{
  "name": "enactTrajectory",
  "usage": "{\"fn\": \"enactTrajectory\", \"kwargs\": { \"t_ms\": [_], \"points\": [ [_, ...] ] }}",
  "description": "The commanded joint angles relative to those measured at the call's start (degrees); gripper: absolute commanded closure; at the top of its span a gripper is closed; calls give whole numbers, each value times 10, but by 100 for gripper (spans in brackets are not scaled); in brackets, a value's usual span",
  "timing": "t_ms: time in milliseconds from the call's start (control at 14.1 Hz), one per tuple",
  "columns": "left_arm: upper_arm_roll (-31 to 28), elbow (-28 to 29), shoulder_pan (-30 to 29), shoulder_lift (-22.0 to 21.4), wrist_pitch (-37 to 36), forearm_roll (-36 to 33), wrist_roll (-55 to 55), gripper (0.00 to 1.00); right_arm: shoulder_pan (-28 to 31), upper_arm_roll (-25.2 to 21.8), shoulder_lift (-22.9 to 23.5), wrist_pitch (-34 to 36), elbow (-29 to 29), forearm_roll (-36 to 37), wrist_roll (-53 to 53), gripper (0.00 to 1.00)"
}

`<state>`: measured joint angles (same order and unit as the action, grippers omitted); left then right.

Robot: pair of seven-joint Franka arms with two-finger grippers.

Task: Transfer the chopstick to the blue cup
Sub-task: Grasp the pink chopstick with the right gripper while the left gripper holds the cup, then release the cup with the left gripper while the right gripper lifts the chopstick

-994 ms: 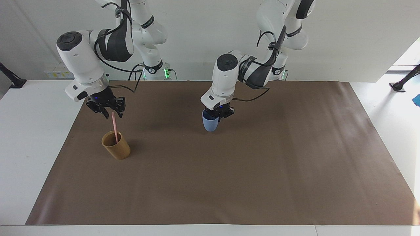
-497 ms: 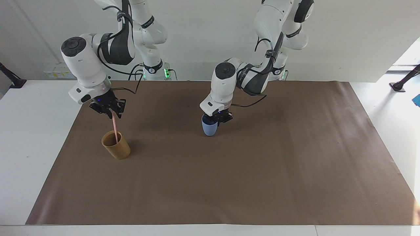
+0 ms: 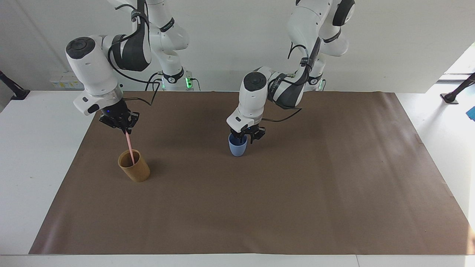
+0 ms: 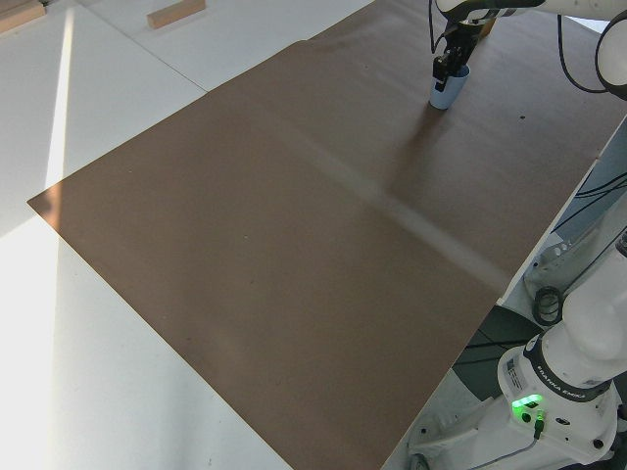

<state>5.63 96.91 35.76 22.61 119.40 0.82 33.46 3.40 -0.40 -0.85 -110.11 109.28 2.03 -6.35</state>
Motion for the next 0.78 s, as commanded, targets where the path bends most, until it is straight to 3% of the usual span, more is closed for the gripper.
{"fn": "enactTrajectory", "kwargs": {
  "t_ms": [0,213,426,710],
  "points": [
    [-11,-5,3,-37,-47,-15,14,0,7,3,-12,90,-71,-3,0,100],
    [-13,-6,-37,-95,-78,-14,10,0,6,10,-11,184,-152,-16,36,100],
    [-13,-1,-101,-142,-108,-13,-26,0,-14,22,-9,240,-201,-55,140,100],
    [-13,10,-186,-175,-173,-12,-157,0,-37,118,-3,226,-204,-106,376,100]
  ]
}}
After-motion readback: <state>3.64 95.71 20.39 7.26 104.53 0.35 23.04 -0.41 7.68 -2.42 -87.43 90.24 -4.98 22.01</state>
